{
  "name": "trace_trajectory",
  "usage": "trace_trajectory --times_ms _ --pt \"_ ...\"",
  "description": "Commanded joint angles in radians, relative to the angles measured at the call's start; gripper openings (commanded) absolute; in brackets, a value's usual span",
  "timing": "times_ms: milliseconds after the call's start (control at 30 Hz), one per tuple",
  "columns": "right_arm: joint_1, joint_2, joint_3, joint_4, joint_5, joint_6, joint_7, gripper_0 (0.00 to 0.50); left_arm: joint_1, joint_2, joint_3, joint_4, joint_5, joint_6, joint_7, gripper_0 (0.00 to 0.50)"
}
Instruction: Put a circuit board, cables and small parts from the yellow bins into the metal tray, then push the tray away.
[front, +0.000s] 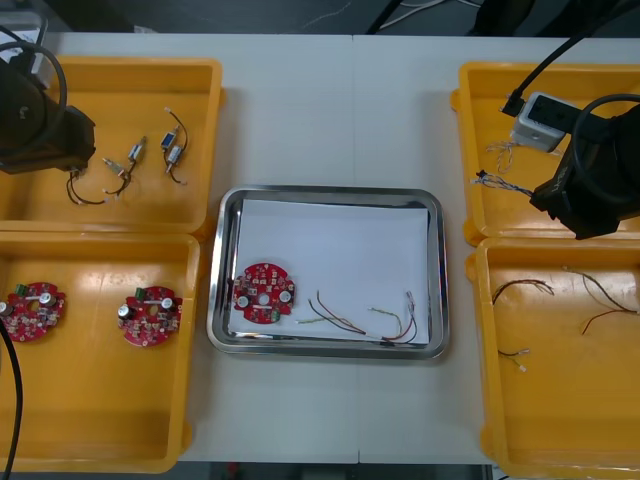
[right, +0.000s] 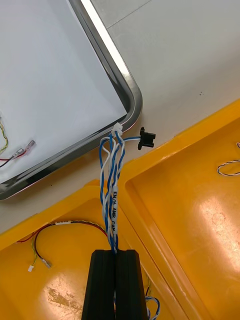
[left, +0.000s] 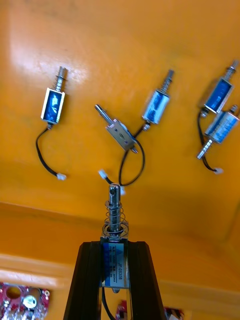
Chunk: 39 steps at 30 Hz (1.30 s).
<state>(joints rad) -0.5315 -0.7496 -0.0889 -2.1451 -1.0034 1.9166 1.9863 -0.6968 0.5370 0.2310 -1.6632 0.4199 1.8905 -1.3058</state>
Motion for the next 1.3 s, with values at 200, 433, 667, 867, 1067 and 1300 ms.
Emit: trace_trajectory --times_ms 200,433,667,867,1067,1300 --pt "0.008 0.01 -0.032 -0.03 0.005 0.003 -0.035 0.0 -0.053 -0.038 -0.174 -0.208 0.086 0.029 0.376 0.0" --pt "0.008 0.01 -0.031 -0.03 0.017 0.003 -0.044 0.0 -0.095 -0.138 -0.317 -0.267 0.091 0.029 0.533 0.0" --pt "0.008 0.01 -0.031 -0.03 0.017 0.003 -0.044 0.0 -0.13 -0.239 -0.478 -0.267 0.026 0.029 0.625 0.0" --pt "0.008 0.01 -0.031 -0.03 0.017 0.003 -0.044 0.0 -0.104 -0.273 -0.601 -0.257 -0.039 0.029 0.62 0.0" --pt "0.008 0.01 -0.031 -0.03 0.017 0.003 -0.044 0.0 -0.055 -0.272 -0.659 -0.221 -0.098 0.012 0.545 0.0" --pt "0.008 0.01 -0.031 -0.03 0.017 0.003 -0.044 0.0 -0.039 -0.273 -0.667 -0.141 -0.136 -0.054 0.485 0.0"
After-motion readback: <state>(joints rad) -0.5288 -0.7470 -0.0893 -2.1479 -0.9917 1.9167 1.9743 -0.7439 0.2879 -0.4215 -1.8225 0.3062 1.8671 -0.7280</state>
